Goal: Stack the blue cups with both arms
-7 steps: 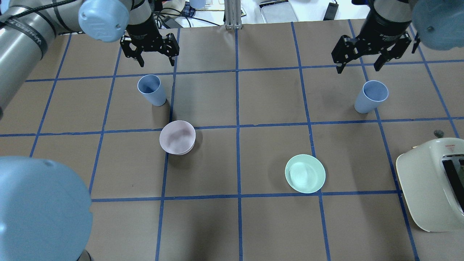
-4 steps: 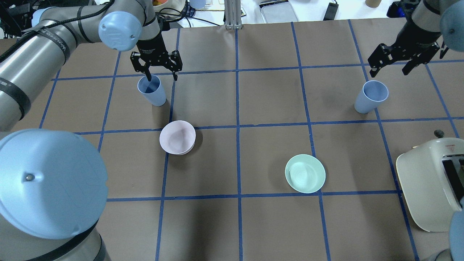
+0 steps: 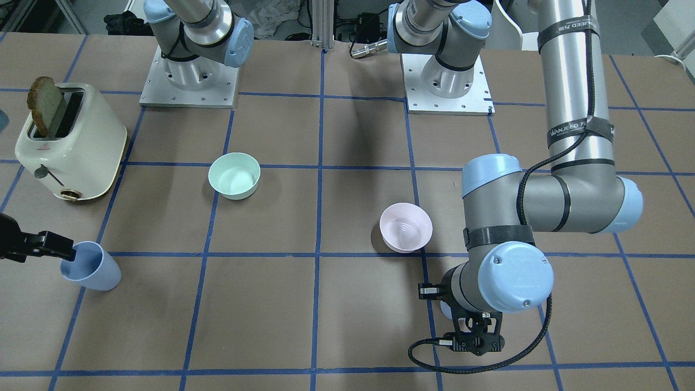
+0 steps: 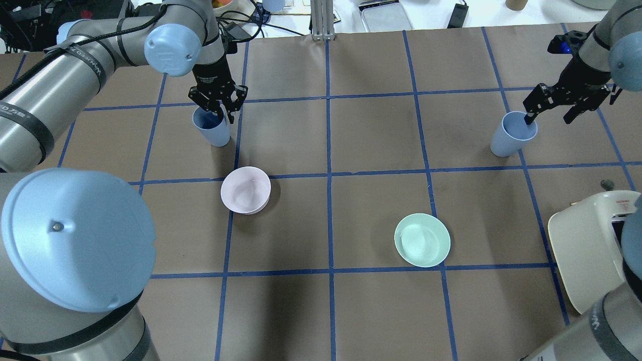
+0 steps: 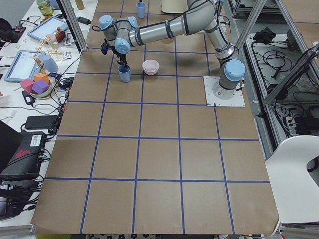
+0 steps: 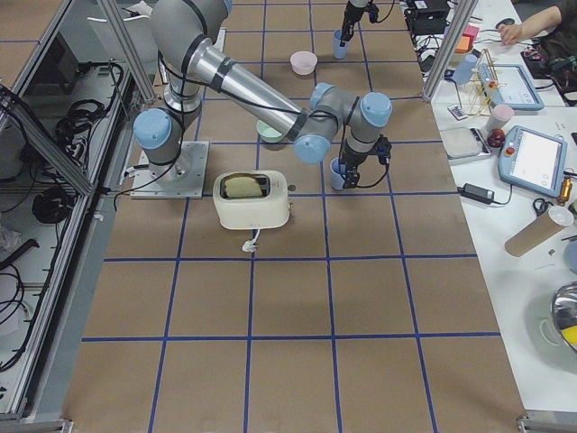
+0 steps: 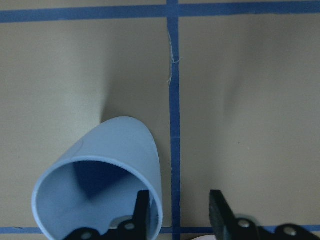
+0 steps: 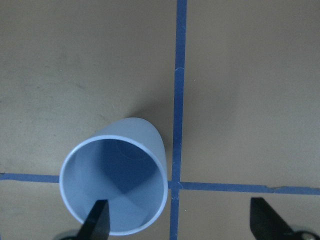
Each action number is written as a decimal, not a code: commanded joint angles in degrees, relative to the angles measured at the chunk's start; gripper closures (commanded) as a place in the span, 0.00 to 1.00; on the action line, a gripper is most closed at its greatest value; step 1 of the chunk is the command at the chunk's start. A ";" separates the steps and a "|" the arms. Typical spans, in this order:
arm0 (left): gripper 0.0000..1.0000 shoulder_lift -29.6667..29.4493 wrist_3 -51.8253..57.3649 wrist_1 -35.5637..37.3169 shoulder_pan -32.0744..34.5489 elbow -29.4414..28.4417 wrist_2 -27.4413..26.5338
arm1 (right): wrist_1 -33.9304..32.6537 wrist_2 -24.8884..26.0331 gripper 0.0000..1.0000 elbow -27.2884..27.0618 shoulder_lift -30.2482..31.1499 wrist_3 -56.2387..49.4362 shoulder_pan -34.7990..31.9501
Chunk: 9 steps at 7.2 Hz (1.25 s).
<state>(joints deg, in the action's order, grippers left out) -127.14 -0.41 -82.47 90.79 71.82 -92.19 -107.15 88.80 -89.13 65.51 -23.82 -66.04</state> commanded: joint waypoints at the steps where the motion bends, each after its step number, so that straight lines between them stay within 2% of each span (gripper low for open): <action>1: 1.00 0.57 -0.12 -0.24 0.08 -0.72 -2.36 | 0.10 -0.11 0.21 0.01 -1.69 3.69 -0.31; 2: 1.00 1.97 -0.55 -0.24 1.65 -0.89 -2.21 | 0.27 -0.72 0.52 -0.08 -2.75 4.22 -0.40; 3: 1.00 3.20 -1.25 -0.33 3.32 -0.90 -0.90 | 1.23 -2.30 0.69 -0.08 -2.76 4.66 -0.40; 5: 1.00 2.70 -12.61 -0.33 9.72 -3.77 0.95 | 1.94 -2.23 0.98 -0.08 -2.67 4.48 -0.67; 7: 1.00 1.55 -25.01 0.37 15.35 -4.94 4.55 | 2.91 -2.22 1.00 0.53 -2.06 3.96 -0.67; 9: 1.00 0.32 -29.45 0.72 19.75 -4.85 4.39 | 3.35 -2.22 1.00 0.80 0.21 4.48 -1.63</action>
<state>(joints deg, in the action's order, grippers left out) -126.04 -26.36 -82.08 107.71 67.00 -87.77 -104.18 86.57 -88.48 64.27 -19.66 -67.05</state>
